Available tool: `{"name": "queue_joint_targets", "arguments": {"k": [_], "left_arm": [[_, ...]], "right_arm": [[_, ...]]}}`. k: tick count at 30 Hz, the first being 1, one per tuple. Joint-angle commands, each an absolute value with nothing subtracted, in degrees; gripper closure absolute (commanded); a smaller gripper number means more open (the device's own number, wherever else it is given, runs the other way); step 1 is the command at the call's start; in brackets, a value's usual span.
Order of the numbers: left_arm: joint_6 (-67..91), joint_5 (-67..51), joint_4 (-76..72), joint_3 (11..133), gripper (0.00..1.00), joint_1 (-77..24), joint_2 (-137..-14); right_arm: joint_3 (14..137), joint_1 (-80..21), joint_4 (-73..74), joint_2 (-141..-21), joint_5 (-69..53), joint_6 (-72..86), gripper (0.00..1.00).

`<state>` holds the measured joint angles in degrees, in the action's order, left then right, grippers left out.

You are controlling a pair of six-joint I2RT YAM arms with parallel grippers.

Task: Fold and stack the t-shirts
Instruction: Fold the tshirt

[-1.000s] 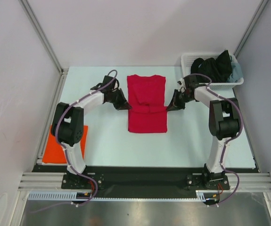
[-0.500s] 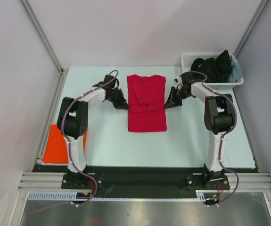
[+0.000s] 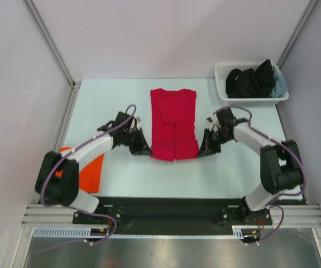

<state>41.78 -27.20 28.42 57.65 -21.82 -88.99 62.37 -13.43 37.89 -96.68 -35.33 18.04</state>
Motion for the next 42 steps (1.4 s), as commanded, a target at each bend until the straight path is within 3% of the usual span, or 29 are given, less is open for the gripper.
{"name": "queue_joint_targets", "arguments": {"k": [1, 7, 21, 32, 38, 42], "left_arm": [[44.99, -28.74, 25.68, 46.43, 0.99, -25.04, -81.15], [50.88, -28.39, 23.03, 32.71, 1.00, -31.19, -69.62], [65.91, -30.41, 16.35, 13.45, 1.00, -40.78, -56.34], [64.86, -26.46, 21.71, 17.93, 0.99, -42.80, -55.72], [56.54, -23.91, 25.83, 30.83, 1.00, -40.88, -65.46], [50.29, -24.08, 27.95, 41.81, 1.00, -32.72, -73.90]], "right_arm": [[52.59, -16.08, 36.48, -86.25, -33.67, 21.44, 1.00], [40.09, -20.39, 36.74, -71.83, -31.64, 27.50, 1.00], [24.00, -28.56, 31.90, -60.92, -29.09, 37.35, 1.00], [21.53, -28.83, 31.38, -58.88, -30.15, 37.53, 1.00], [30.83, -25.94, 30.94, -65.89, -29.79, 34.37, 1.00], [40.67, -20.40, 31.02, -76.35, -31.55, 29.02, 1.00]]}}
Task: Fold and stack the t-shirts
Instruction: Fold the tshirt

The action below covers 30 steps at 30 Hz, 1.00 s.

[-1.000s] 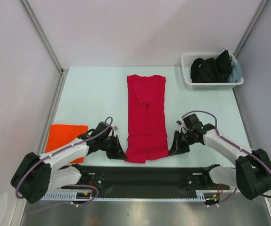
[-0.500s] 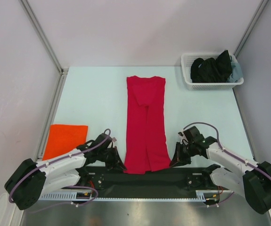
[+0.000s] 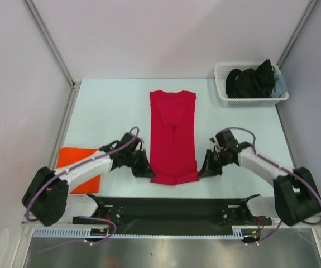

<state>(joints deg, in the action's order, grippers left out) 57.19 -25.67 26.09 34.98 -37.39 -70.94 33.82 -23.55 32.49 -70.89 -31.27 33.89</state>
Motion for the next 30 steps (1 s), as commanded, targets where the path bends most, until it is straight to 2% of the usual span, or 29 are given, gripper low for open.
{"name": "queue_joint_targets", "arguments": {"k": [1, 6, 13, 19, 30], "left_arm": [[48.27, -23.73, 28.65, 46.80, 1.00, -31.39, -77.74], [44.56, -25.75, 30.06, 61.76, 1.00, -24.79, -91.65], [41.93, -26.54, 34.36, 82.76, 1.00, -21.53, -108.44], [43.42, -27.16, 34.37, 88.59, 1.00, -18.99, -115.13], [42.98, -27.86, 34.28, 90.26, 1.00, -15.38, -117.68]], "right_arm": [[45.65, -18.74, 30.85, -79.25, -31.55, 27.87, 1.00], [63.25, -15.21, 33.74, -97.86, -33.14, 20.85, 1.00], [83.83, -12.22, 40.77, -113.26, -34.28, 18.02, 1.00], [92.72, -11.34, 43.24, -119.71, -35.95, 17.58, 1.00], [97.29, -9.05, 45.26, -124.44, -37.79, 16.00, 1.00]]}}
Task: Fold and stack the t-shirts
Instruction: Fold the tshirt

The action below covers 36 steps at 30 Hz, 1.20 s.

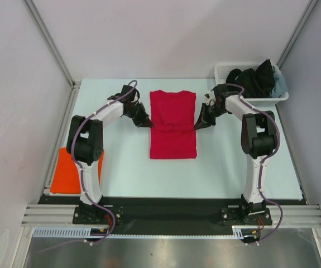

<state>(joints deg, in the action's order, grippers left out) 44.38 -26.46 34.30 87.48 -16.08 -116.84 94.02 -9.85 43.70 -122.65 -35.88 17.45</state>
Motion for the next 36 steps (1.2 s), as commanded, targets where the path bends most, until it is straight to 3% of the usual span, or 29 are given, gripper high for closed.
{"name": "queue_joint_targets", "arguments": {"k": [1, 8, 10, 11, 13, 14, 15, 18, 21, 22, 26, 28, 32, 36], "left_arm": [[43.07, -28.12, 34.10, 90.70, 1.00, -15.29, -118.12], [42.45, -27.69, 35.68, 94.74, 1.00, -15.29, -122.07], [40.70, -24.98, 38.13, 97.28, 0.90, -15.29, -122.86], [39.74, -23.05, 40.84, 98.69, 0.79, -15.21, -123.65], [36.31, -16.02, 43.75, 103.95, 0.74, -14.86, -124.36], [34.99, -12.86, 48.03, 106.41, 0.65, -14.77, -125.06], [32.72, -7.18, 49.99, 110.79, 0.64, -14.59, -124.81], [29.72, -3.96, 51.42, 110.58, 0.60, -13.89, -119.91], [28.57, -12.19, 45.55, 100.95, 0.56, -15.11, -112.27], [28.48, -17.61, 41.61, 98.03, 0.56, -15.90, -110.67], [29.96, -22.84, 30.98, 84.40, 0.62, -21.70, -102.58], [33.12, -22.77, 27.18, 78.50, 0.64, -25.03, -101.17], [36.56, -21.02, 19.96, 75.15, 0.65, -29.26, -103.43], [36.91, -18.11, 20.56, 78.39, 0.63, -30.67, -109.24]], "right_arm": [[97.99, -8.97, 45.61, -124.98, -37.79, 15.82, 1.00], [101.42, -8.44, 45.97, -128.49, -38.14, 15.56, 0.95], [104.14, -8.26, 46.05, -130.33, -38.23, 15.55, 0.78], [105.80, -8.26, 46.49, -131.39, -38.49, 15.73, 0.74], [114.40, -7.56, 48.07, -135.67, -37.10, 15.91, 0.63], [117.74, -7.12, 50.51, -137.18, -34.04, 15.65, 0.59], [125.69, -6.25, 52.36, -138.85, -33.14, 15.30, 0.57], [132.97, -5.54, 60.46, -140.81, -31.82, 13.63, 0.57], [119.67, -7.38, 56.01, -129.67, -28.57, 12.04, 0.55], [108.66, -8.17, 53.64, -125.64, -27.52, 13.09, 0.54], [87.34, -12.72, 38.36, -110.41, -24.10, 16.95, 0.60], [82.90, -15.71, 35.43, -106.27, -20.15, 20.12, 0.69], [77.26, -24.58, 28.93, -103.97, -6.36, 26.01, 0.62], [81.37, -27.68, 29.44, -108.97, -1.85, 27.95, 0.59]]}}
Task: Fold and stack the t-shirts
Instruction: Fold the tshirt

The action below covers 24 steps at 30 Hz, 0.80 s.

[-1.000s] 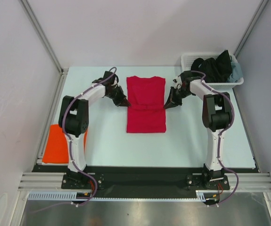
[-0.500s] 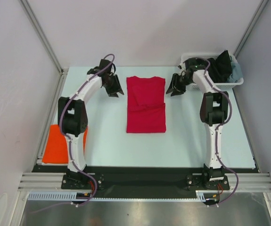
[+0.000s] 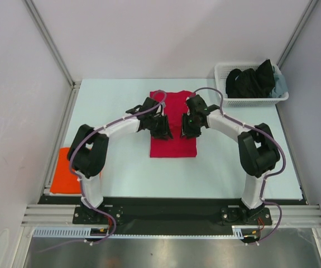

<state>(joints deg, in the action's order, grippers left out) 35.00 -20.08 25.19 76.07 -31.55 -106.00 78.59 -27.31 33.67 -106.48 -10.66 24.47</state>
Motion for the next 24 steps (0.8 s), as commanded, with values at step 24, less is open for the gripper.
{"name": "queue_joint_targets", "arguments": {"k": [24], "left_arm": [[25.05, -7.91, 50.10, 137.13, 0.50, -21.36, -133.09]], "right_arm": [[132.62, -19.78, 46.31, -137.30, -1.05, 16.80, 0.54]]}}
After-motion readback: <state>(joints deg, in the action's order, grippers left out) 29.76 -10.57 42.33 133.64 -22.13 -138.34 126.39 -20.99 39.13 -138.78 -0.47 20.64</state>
